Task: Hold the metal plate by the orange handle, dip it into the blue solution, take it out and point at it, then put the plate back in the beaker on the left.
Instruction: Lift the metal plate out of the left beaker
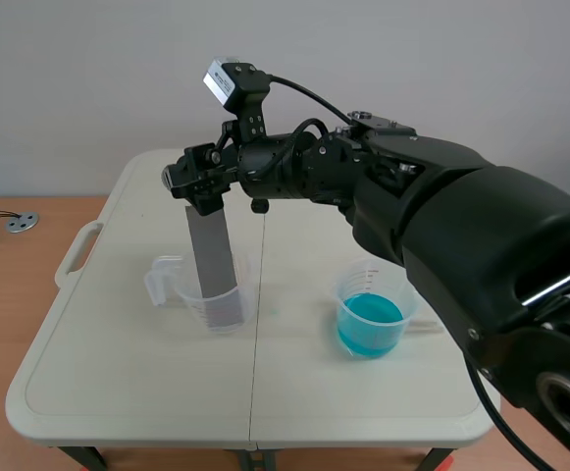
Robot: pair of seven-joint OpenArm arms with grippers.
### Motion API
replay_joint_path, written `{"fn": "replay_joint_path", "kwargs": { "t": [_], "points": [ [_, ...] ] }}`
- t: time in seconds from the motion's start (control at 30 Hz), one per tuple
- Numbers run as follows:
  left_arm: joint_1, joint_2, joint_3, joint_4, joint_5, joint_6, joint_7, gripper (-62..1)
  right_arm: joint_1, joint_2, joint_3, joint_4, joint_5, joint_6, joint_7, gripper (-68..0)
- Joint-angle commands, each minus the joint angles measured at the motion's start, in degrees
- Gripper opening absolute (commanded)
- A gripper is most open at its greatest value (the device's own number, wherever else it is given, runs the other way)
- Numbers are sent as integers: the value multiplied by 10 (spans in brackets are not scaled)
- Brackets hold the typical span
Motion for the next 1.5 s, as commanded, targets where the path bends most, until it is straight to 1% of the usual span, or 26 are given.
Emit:
{"fn": "replay_joint_path", "kwargs": {
  "t": [0.0, 0.17, 0.27, 0.4, 0.6, 0.77, 0.87, 0.97, 1.2, 1.33, 1.47],
  "points": [
    [4, 4, 0, 5, -2, -2, -5, -594, 12, -2, 3, 11, 6, 2, 8, -443],
    [4, 4, 0, 5, -2, -2, -5, -594, 6, -2, 3, 11, 6, 2, 7, -535],
    [5, 4, 0, 5, -2, -2, -5, -594, 6, -2, 3, 11, 6, 2, 4, -576],
    [5, 4, 0, 5, -2, -2, -5, -594, 6, -2, 3, 11, 6, 2, 3, -666],
    [5, 4, 0, 5, -2, -2, -5, -594, 6, -2, 3, 11, 6, 3, 4, -664],
    [5, 4, 0, 5, -2, -2, -5, -594, 6, -2, 3, 11, 6, 9, 12, -664],
    [5, 4, 0, 5, -2, -2, -5, -594, 6, -2, 3, 11, 6, 27, 22, -664],
    [5, 4, 0, 5, -2, -2, -5, -594, 3, -2, 3, 11, 6, 57, 33, -664],
    [5, 4, 0, 5, -2, -2, -5, -594, -28, -1, 3, 22, 3, 58, 50, -664],
    [5, 4, 0, 5, -2, -2, -5, -594, -58, 6, 3, 57, 1, 58, 54, -664],
    [5, 4, 0, 5, -2, -2, -5, -594, -94, 24, 3, 123, 1, 58, 58, -664]
  ]
}}
